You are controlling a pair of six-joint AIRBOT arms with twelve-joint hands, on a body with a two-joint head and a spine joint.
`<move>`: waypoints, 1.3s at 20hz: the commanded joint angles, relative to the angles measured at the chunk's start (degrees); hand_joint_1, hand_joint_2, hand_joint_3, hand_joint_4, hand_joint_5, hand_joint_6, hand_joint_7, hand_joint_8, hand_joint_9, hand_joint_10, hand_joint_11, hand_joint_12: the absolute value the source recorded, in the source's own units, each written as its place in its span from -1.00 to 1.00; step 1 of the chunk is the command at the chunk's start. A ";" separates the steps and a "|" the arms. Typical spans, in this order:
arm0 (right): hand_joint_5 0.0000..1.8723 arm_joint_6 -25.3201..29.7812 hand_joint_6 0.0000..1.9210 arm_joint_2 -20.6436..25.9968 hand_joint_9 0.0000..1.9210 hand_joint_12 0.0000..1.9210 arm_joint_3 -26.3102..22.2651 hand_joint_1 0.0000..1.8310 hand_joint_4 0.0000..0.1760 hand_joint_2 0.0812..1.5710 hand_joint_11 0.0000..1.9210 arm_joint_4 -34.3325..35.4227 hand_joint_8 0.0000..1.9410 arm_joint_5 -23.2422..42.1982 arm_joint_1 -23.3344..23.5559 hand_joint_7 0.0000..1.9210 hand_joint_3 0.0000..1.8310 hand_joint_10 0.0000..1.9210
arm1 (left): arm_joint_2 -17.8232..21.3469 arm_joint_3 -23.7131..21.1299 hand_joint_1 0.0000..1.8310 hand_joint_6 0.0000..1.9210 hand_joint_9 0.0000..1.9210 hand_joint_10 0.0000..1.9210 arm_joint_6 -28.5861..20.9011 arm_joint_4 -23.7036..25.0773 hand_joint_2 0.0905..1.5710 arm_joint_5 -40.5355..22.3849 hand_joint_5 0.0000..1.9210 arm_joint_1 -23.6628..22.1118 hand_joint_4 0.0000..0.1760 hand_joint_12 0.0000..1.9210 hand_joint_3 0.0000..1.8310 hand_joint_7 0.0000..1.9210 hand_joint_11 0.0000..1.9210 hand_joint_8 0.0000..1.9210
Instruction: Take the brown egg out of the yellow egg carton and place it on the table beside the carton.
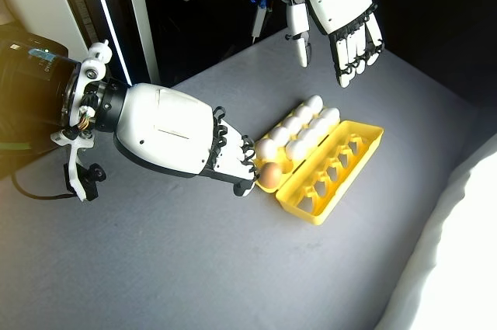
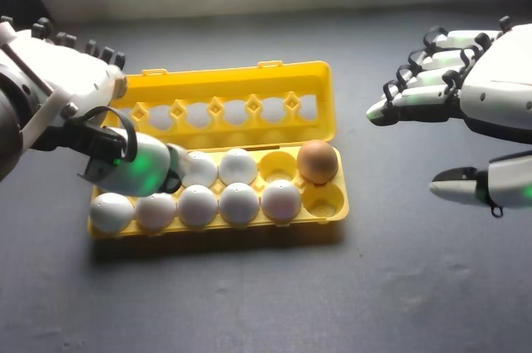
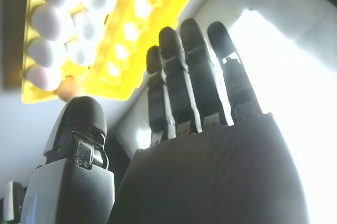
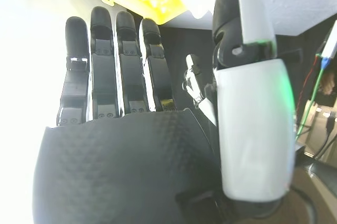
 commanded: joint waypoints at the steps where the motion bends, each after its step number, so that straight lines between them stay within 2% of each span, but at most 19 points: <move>1: -0.70 0.06 -0.98 0.46 -0.75 -0.05 -0.06 -0.58 -1.00 0.59 -1.00 0.57 -0.99 5.83 0.72 -0.68 -0.99 -0.88 | 0.77 -0.12 -1.00 -1.00 -0.80 -0.99 0.29 4.83 0.40 -0.18 -0.75 -0.48 -1.00 -0.52 -0.98 -0.75 -1.00 -0.99; 3: -0.70 0.05 -0.99 0.46 -0.76 -0.20 -0.06 -0.62 -1.00 0.61 -1.00 0.57 -1.00 5.83 0.71 -0.70 -0.99 -0.92 | 0.77 -0.12 -1.00 -1.00 -0.79 -1.00 0.29 4.82 0.42 -0.17 -0.74 -0.48 -1.00 -0.47 -0.99 -0.75 -1.00 -1.00; 6: -0.65 -0.42 -0.99 0.44 -0.72 -0.20 -0.02 -0.61 -1.00 0.60 -1.00 0.57 -1.00 6.35 0.71 -0.68 -1.00 -0.95 | 0.77 -0.12 -1.00 -1.00 -0.76 -1.00 0.29 4.83 0.44 -0.18 -0.70 -0.48 -1.00 -0.40 -1.00 -0.72 -1.00 -1.00; 8: -0.67 -3.61 -1.00 -1.38 -0.71 -0.13 0.54 -0.62 -1.00 0.61 -1.00 0.58 -1.00 6.81 0.90 -0.68 -1.00 -0.96 | 0.77 -0.12 -1.00 -1.00 -0.82 -1.00 0.29 4.93 0.44 -0.18 -0.73 -0.47 -1.00 -0.53 -1.00 -0.77 -1.00 -1.00; 11: -0.66 -3.60 -0.99 -4.61 -0.73 -0.12 2.91 -0.44 -1.00 0.59 -1.00 0.60 -0.99 5.49 2.27 -0.68 -1.00 -0.97 | 0.77 -0.12 -1.00 -1.00 -0.87 -1.00 0.29 4.71 0.43 -0.19 -0.82 -0.55 -1.00 -0.66 -1.00 -0.85 -1.00 -1.00; 13: -0.72 -4.40 -1.00 -7.35 -0.77 -0.21 4.66 -0.55 -1.00 0.62 -1.00 0.60 -1.00 5.57 2.97 -0.74 -1.00 -1.00 | 0.77 -0.12 -1.00 -0.99 -0.83 -0.99 0.29 4.63 0.40 -0.19 -0.76 -0.57 -1.00 -0.61 -1.00 -0.78 -1.00 -0.99; 14: -0.65 -4.88 -0.98 -8.49 -0.72 -0.15 5.44 -0.57 -1.00 0.59 -1.00 0.60 -0.98 5.56 2.98 -0.68 -1.00 -0.98 | 0.77 -0.12 -1.00 -1.00 -0.84 -1.00 0.29 4.62 0.39 -0.19 -0.77 -0.59 -1.00 -0.64 -1.00 -0.78 -1.00 -0.99; 15: -0.70 -4.90 -0.99 -9.55 -0.76 -0.26 6.22 -0.65 -1.00 0.60 -1.00 0.61 -0.99 5.55 2.98 -0.71 -1.00 -0.99 | 0.77 -0.12 -1.00 -1.00 -0.85 -1.00 0.29 4.61 0.39 -0.20 -0.78 -0.60 -1.00 -0.64 -1.00 -0.80 -1.00 -1.00; 16: -0.67 -4.90 -0.98 -10.93 -0.71 -0.11 7.32 -0.65 -1.00 0.58 -1.00 0.62 -0.98 5.55 2.99 -0.66 -1.00 -0.97 | 0.76 -0.12 -1.00 -1.00 -0.85 -1.00 0.29 4.61 0.39 -0.21 -0.79 -0.62 -1.00 -0.62 -1.00 -0.81 -1.00 -1.00; 18: -0.65 -4.90 -0.98 -12.39 -0.70 -0.08 8.62 -0.54 -1.00 0.56 -1.00 0.62 -0.98 5.50 2.98 -0.64 -1.00 -0.97 | 0.77 -0.12 -1.00 -1.00 -0.86 -1.00 0.29 4.63 0.41 -0.21 -0.82 -0.61 -1.00 -0.66 -1.00 -0.84 -1.00 -1.00; 19: -0.65 -4.89 -0.99 -13.32 -0.70 -0.10 9.48 -0.40 -1.00 0.53 -1.00 0.62 -0.99 5.51 2.98 -0.65 -1.00 -0.97 | 0.77 -0.12 -1.00 -1.00 -0.87 -1.00 0.29 4.67 0.41 -0.22 -0.82 -0.60 -1.00 -0.66 -1.00 -0.84 -1.00 -1.00; 21: -0.67 -4.89 -1.00 -15.13 -0.70 -0.02 10.95 -0.38 -1.00 0.51 -1.00 0.63 -1.00 5.85 2.92 -0.66 -1.00 -0.98 | 0.77 -0.12 -1.00 -0.99 -0.84 -1.00 0.29 4.67 0.40 -0.24 -0.78 -0.60 -1.00 -0.55 -1.00 -0.82 -1.00 -1.00; 22: -0.71 -4.89 -1.00 -16.03 -0.71 -0.01 11.61 -0.27 -1.00 0.48 -1.00 0.63 -1.00 5.97 2.91 -0.69 -1.00 -0.99 | 0.77 -0.12 -1.00 -1.00 -0.83 -0.99 0.29 4.67 0.41 -0.24 -0.78 -0.60 -1.00 -0.54 -1.00 -0.81 -1.00 -0.99; 23: -0.74 -4.89 -1.00 -16.82 -0.74 -0.06 12.24 -0.12 -1.00 0.44 -1.00 0.64 -1.00 6.25 2.92 -0.71 -1.00 -1.00 | 0.77 -0.12 -1.00 -1.00 -0.87 -1.00 0.29 4.67 0.42 -0.25 -0.81 -0.60 -1.00 -0.62 -1.00 -0.84 -1.00 -1.00; 24: -0.76 -4.89 -1.00 -17.58 -0.77 -0.12 12.91 0.10 -1.00 0.37 -1.00 0.65 -1.00 6.61 3.05 -0.75 -1.00 -1.00 | 0.77 -0.12 -1.00 -1.00 -0.88 -1.00 0.29 4.66 0.43 -0.25 -0.81 -0.60 -1.00 -0.66 -1.00 -0.85 -1.00 -1.00; 25: -0.69 -4.89 -0.98 -18.39 -0.70 0.14 13.68 0.21 -1.00 0.29 -1.00 0.68 -0.97 6.65 3.25 -0.68 -1.00 -0.96 | 0.77 -0.12 -1.00 -1.00 -0.88 -1.00 0.29 4.66 0.43 -0.25 -0.82 -0.60 -1.00 -0.65 -1.00 -0.86 -1.00 -1.00; 26: -0.67 -4.89 -0.97 -19.19 -0.68 0.25 14.45 0.26 -1.00 0.25 -1.00 0.73 -0.97 6.56 3.25 -0.66 -1.00 -0.95 | 0.77 -0.12 -1.00 -1.00 -0.90 -1.00 0.29 4.66 0.43 -0.25 -0.83 -0.60 -1.00 -0.69 -1.00 -0.87 -1.00 -1.00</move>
